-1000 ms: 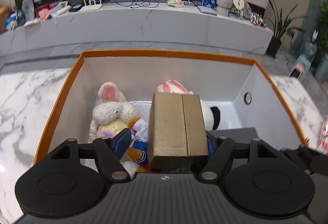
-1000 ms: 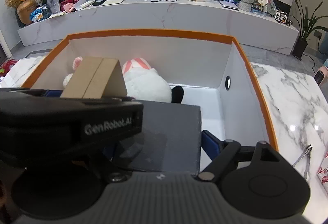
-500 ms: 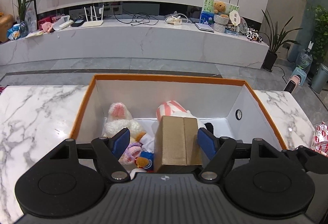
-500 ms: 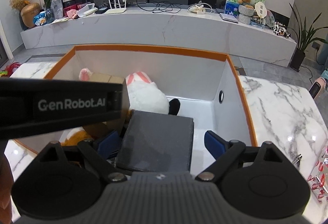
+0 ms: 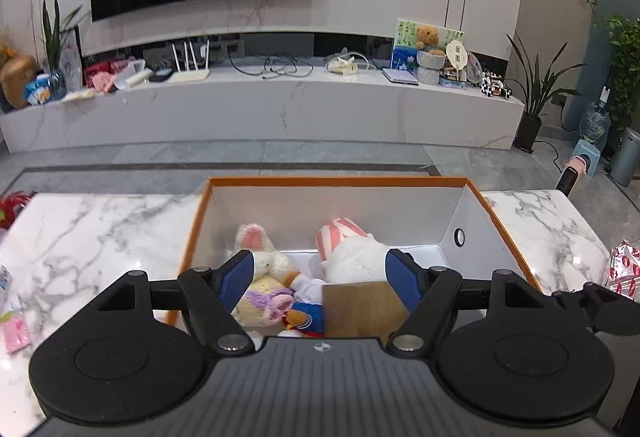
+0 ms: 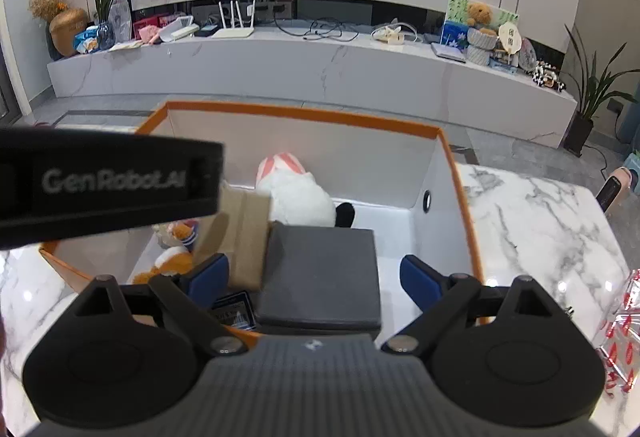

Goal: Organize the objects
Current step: 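Lower the brown box and grey box into the orange box and release, then withdraw both grippers toward the lotion tube and crochet ball, then grasp the white lotion tube with left gripper while right grasps orange crochet ball, then carry the lotion tube and crochet ball into the orange box and release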

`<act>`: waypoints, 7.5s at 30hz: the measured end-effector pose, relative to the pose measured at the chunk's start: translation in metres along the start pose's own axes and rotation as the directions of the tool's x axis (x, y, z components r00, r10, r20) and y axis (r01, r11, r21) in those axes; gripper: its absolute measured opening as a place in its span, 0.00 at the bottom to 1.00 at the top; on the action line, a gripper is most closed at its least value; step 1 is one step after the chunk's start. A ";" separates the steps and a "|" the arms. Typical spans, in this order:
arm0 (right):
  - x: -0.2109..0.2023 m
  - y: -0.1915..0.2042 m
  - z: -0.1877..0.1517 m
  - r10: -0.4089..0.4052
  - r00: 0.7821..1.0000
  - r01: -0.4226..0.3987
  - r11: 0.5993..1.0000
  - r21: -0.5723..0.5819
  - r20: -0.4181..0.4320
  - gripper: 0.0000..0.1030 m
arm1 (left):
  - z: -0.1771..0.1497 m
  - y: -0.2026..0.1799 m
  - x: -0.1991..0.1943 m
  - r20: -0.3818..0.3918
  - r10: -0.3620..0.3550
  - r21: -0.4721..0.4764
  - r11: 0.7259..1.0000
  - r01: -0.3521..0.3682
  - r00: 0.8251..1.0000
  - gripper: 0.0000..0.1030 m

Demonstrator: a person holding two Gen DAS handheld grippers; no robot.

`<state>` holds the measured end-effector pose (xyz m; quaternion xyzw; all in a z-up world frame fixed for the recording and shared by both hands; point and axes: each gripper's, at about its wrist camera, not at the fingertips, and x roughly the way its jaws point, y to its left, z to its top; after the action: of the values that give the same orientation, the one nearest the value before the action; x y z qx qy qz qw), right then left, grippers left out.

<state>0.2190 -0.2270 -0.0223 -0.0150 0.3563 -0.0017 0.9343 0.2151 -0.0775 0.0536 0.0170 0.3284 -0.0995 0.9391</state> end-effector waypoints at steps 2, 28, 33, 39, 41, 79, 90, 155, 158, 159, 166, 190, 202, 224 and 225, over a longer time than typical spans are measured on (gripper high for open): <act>-0.007 -0.001 -0.002 -0.004 1.000 0.004 1.000 0.005 0.006 0.91 | -0.002 0.000 -0.007 0.006 0.008 0.005 1.000 -0.008 1.000 0.83; -0.092 0.016 -0.054 -0.021 0.999 0.024 0.995 -0.101 0.032 0.92 | -0.068 -0.002 -0.085 -0.011 0.089 0.106 0.990 -0.087 0.996 0.83; -0.103 0.024 -0.069 -0.008 1.000 0.011 0.993 -0.113 0.027 0.92 | -0.084 -0.001 -0.100 0.006 0.106 0.097 0.990 -0.106 0.994 0.83; -0.114 0.029 -0.088 0.009 1.000 -0.006 0.993 -0.120 0.021 0.92 | -0.099 -0.006 -0.106 0.007 0.106 0.109 0.988 -0.107 0.994 0.83; -0.115 0.028 -0.095 0.011 1.000 -0.010 0.994 -0.111 0.013 0.92 | -0.104 -0.008 -0.106 0.000 0.101 0.116 0.988 -0.101 0.995 0.83; -0.040 0.011 -0.135 0.259 0.963 -0.264 0.962 -0.065 -0.080 0.82 | -0.153 0.027 0.000 -0.235 0.064 0.109 0.993 -0.039 0.970 0.84; -0.023 0.011 -0.137 0.270 0.958 -0.274 0.961 -0.029 -0.100 0.70 | -0.155 0.026 0.010 -0.254 0.070 0.112 0.993 -0.043 0.965 0.84; -0.003 0.040 -0.169 0.217 0.976 -0.216 0.963 -0.160 -0.010 0.99 | -0.171 0.035 0.015 -0.131 -0.141 0.175 0.971 0.163 0.981 0.89; -0.002 0.041 -0.171 0.220 0.976 -0.217 0.962 -0.163 0.001 0.99 | -0.171 0.030 0.016 -0.130 -0.145 0.179 0.970 0.167 0.981 0.87; -0.002 0.041 -0.171 0.221 0.975 -0.218 0.962 -0.165 0.001 0.99 | -0.171 0.030 0.016 -0.131 -0.144 0.176 0.970 0.166 0.981 0.86; -0.002 0.042 -0.170 0.217 0.976 -0.213 0.963 -0.164 0.008 0.93 | -0.169 0.029 0.014 -0.128 -0.139 0.172 0.972 0.160 0.982 0.60; -0.007 0.044 -0.162 0.206 0.979 -0.201 0.963 -0.177 0.006 0.44 | -0.169 0.021 0.007 -0.161 -0.057 0.107 0.991 0.075 0.985 0.53; -0.009 0.043 -0.163 0.195 0.981 -0.192 0.965 -0.179 -0.001 0.44 | -0.165 0.025 0.004 -0.181 -0.048 0.063 0.996 0.060 0.982 0.53; -0.029 0.039 -0.161 0.158 0.987 -0.160 0.974 -0.163 -0.024 0.44 | -0.163 0.017 -0.023 -0.177 -0.028 0.085 0.995 0.044 0.984 0.53; -0.031 0.039 -0.160 0.159 0.987 -0.160 0.974 -0.159 -0.024 0.44 | -0.163 0.017 -0.025 -0.176 -0.028 0.087 0.995 0.043 0.984 0.53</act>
<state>0.0891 -0.1919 -0.1224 -0.0614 0.3607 0.1019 0.9251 0.0998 -0.0406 -0.0590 0.0621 0.4051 -0.1290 0.9030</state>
